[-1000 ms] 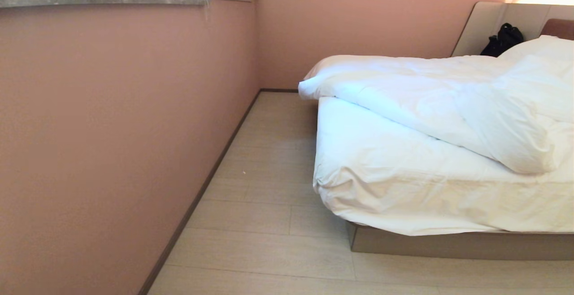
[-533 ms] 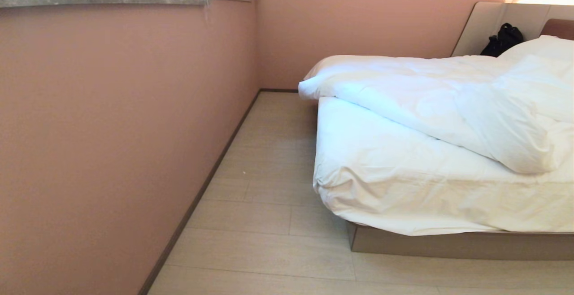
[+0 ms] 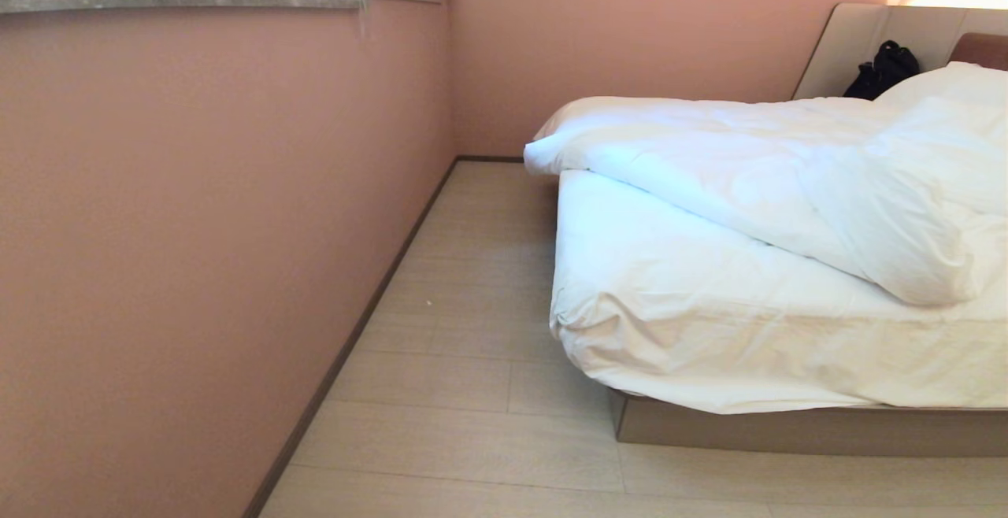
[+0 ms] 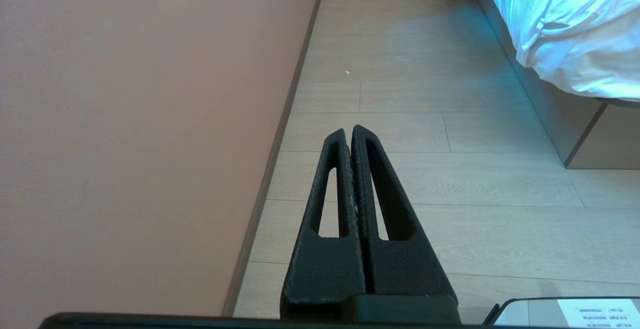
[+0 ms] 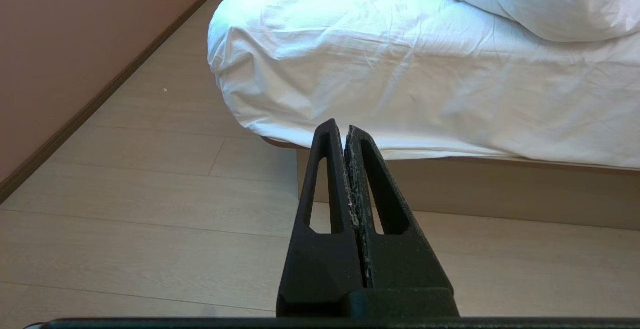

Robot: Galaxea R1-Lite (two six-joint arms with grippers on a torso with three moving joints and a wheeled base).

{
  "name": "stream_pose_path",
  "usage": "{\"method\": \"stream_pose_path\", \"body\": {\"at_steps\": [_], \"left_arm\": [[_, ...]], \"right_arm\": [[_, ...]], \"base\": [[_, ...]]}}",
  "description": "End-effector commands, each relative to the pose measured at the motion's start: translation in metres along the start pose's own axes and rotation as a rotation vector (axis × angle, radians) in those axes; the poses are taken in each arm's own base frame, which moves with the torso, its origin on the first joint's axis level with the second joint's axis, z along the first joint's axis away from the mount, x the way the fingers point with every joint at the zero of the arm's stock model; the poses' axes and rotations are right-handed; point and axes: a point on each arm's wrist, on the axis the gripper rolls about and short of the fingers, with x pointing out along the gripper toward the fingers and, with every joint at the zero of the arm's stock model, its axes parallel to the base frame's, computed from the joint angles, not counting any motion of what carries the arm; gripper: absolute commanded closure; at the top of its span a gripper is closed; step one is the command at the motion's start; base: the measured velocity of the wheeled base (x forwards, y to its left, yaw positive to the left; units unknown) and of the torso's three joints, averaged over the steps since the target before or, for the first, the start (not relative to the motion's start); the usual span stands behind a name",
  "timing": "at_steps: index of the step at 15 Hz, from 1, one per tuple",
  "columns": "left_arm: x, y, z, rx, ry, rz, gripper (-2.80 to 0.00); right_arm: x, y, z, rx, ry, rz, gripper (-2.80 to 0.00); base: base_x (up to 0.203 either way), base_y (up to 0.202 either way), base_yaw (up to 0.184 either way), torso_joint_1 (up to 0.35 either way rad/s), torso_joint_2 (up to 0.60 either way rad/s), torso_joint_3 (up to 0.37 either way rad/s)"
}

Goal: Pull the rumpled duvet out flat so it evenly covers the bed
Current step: Hold the folded corner of the quilt

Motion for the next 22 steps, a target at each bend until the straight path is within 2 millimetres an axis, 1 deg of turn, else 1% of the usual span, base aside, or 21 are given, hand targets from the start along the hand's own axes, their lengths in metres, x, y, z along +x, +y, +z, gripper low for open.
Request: {"method": "stream_pose_path", "body": {"at_steps": [1,5,6,22], "left_arm": [[0.0000,0.0000,0.0000,0.001,0.001,0.000,0.00],[0.0000,0.0000,-0.0001,-0.002,0.001,0.002,0.00],[0.0001,0.0001,0.0000,-0.009,0.002,0.003,0.00],[0.0000,0.0001,-0.0001,-0.022,0.001,0.005,0.00]], "right_arm": [[0.0000,0.0000,0.0000,-0.001,-0.001,0.000,0.00],[0.0001,0.0000,-0.0001,-0.001,0.002,0.000,0.00],[0.0000,0.0000,-0.0001,-0.001,0.000,0.000,0.00],[0.0000,0.0000,0.0001,-0.001,-0.001,0.000,0.00]], "base": [[0.000,0.000,0.000,0.000,0.00,0.000],[0.000,0.000,0.000,0.000,0.00,0.000],[0.128,0.000,0.000,0.002,0.00,0.000],[0.197,0.000,0.000,0.003,0.00,0.002]]}}
